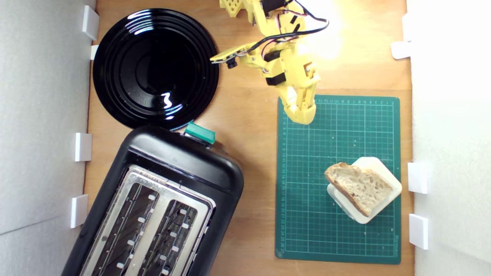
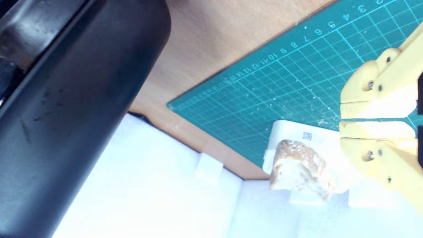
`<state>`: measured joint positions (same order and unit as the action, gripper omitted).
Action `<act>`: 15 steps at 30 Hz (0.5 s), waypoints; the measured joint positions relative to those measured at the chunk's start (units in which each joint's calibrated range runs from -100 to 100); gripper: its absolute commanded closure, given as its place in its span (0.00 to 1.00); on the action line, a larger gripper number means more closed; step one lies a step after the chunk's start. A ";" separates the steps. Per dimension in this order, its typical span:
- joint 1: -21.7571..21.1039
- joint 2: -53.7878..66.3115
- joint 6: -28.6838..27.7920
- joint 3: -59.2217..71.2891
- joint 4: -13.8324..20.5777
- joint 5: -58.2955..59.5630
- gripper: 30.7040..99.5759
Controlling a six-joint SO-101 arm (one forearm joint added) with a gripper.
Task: Pick bread and place in toaster
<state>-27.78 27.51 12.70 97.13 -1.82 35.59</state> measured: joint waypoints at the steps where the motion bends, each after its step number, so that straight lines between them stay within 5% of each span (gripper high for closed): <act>1: 0.73 -0.42 0.00 -0.28 0.44 0.00 0.99; 8: 7.51 -7.64 -2.48 -4.53 9.60 0.34 0.99; 15: 18.95 -16.80 -6.21 -6.56 24.70 11.19 0.99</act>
<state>-8.83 10.71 6.49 90.57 22.88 46.78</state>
